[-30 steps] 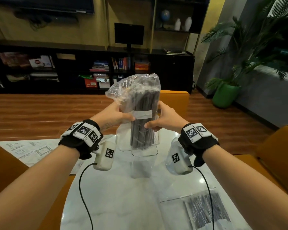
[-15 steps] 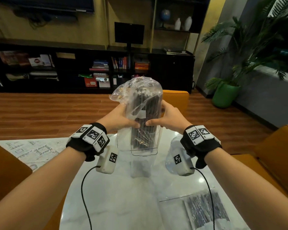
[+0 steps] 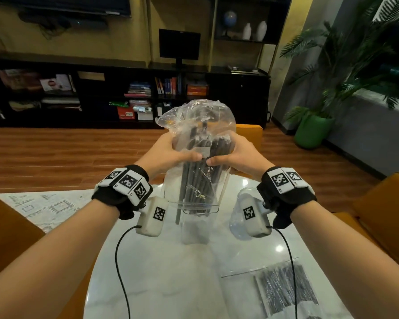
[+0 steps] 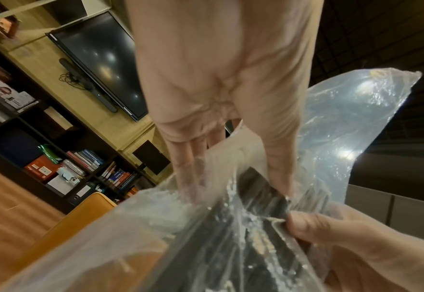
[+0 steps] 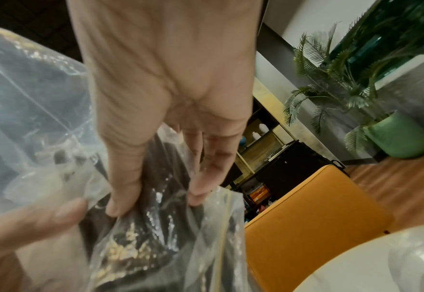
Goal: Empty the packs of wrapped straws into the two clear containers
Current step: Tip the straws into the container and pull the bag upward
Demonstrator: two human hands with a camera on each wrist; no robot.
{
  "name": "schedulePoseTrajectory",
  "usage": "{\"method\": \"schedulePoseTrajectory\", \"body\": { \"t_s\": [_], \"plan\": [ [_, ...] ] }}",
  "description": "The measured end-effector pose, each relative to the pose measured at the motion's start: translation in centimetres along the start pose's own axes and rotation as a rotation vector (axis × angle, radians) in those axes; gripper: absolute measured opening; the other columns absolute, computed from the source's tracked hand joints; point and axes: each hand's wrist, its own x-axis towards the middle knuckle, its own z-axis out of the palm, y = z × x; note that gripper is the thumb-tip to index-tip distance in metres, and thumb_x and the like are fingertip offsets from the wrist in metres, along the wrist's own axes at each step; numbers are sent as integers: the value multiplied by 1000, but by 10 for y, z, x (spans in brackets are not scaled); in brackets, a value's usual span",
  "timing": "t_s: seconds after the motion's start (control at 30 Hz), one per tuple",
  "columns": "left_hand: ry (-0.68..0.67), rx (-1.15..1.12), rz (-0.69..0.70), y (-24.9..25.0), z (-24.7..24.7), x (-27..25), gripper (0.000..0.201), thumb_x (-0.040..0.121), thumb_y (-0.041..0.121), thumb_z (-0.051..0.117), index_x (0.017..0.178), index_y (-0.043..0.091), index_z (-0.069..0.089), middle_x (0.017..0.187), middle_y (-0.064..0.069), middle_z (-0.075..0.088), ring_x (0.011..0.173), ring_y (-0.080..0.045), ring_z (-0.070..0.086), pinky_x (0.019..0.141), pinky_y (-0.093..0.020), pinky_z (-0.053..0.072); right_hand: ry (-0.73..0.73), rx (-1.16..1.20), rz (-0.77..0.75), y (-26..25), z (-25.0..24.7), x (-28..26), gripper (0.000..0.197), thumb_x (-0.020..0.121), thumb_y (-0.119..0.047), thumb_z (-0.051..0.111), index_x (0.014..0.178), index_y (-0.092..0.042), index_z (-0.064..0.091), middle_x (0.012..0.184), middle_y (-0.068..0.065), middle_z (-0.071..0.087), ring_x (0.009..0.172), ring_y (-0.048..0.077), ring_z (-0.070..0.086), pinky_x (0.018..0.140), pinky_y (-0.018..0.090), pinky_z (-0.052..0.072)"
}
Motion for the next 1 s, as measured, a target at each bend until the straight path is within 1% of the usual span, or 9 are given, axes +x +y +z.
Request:
{"method": "schedulePoseTrajectory", "body": {
  "t_s": [0.07, 0.13, 0.23, 0.33, 0.43, 0.6, 0.7, 0.87, 1.0],
  "plan": [
    [-59, 35, -40, -3, 1, 0, 81, 64, 38, 88, 133, 16, 51, 115, 10, 65, 112, -10, 61, 101, -35, 47, 38, 18, -7, 1, -3, -2, 53, 68, -21, 86, 115, -25, 61, 100, 5, 75, 83, 29, 73, 68, 50, 62],
    [-115, 71, -74, -8, 5, -1, 81, 69, 23, 86, 138, 20, 45, 115, 14, 60, 114, -11, 56, 102, -32, 43, 45, 28, -4, -1, -3, -3, 45, 71, -19, 85, 111, -20, 65, 91, 4, 75, 67, 22, 69, 64, 43, 61],
    [-59, 105, -96, -10, 8, 1, 70, 70, 22, 86, 130, 19, 51, 120, -2, 66, 107, -20, 65, 92, -42, 56, 51, 1, -27, -4, -3, -5, 40, 73, -21, 83, 108, -18, 65, 90, 3, 75, 59, 13, 63, 59, 42, 61],
    [-33, 175, -8, 0, 7, 1, 41, 75, 15, 82, 104, 31, 58, 103, 1, 70, 91, -16, 69, 79, -33, 61, 48, 22, -36, -5, -7, -4, 47, 72, -27, 83, 114, -19, 62, 99, 2, 74, 75, 14, 70, 67, 49, 62],
    [-33, 191, 30, 11, 4, 3, 40, 73, 17, 84, 97, 38, 59, 103, 2, 72, 100, -17, 67, 88, -39, 58, -15, 84, -36, -5, -11, -4, 64, 63, -41, 84, 119, -22, 59, 111, 1, 73, 99, 20, 71, 78, 53, 60],
    [-74, 75, -23, 9, 9, 4, 85, 49, 49, 86, 125, 23, 58, 116, 3, 71, 108, -17, 67, 93, -45, 56, 46, 73, -82, -2, -13, -4, 57, 61, -43, 81, 111, -19, 67, 106, 0, 75, 99, 17, 71, 81, 51, 60],
    [-98, 19, -11, 4, 17, 3, 77, 60, 49, 85, 128, 25, 58, 116, 5, 72, 108, -13, 68, 98, -43, 53, 60, 47, -82, 0, -11, -5, 53, 66, -42, 81, 111, -18, 67, 104, -1, 75, 98, 14, 71, 86, 46, 59],
    [56, -61, 7, 3, 16, 6, 46, 70, 13, 85, 113, 14, 67, 109, -2, 74, 102, -15, 70, 95, -38, 55, 76, -3, -142, -5, -13, -6, 48, 70, -28, 85, 112, -14, 68, 104, -1, 75, 97, 9, 71, 87, 29, 58],
    [130, 60, 57, 5, 9, 4, 52, 65, 42, 86, 110, 21, 71, 106, 5, 75, 101, -8, 69, 90, -31, 57, 104, -60, -195, -11, -14, -5, 36, 73, -25, 83, 106, -17, 69, 96, -7, 72, 91, -1, 67, 79, 9, 52]
  ]
}}
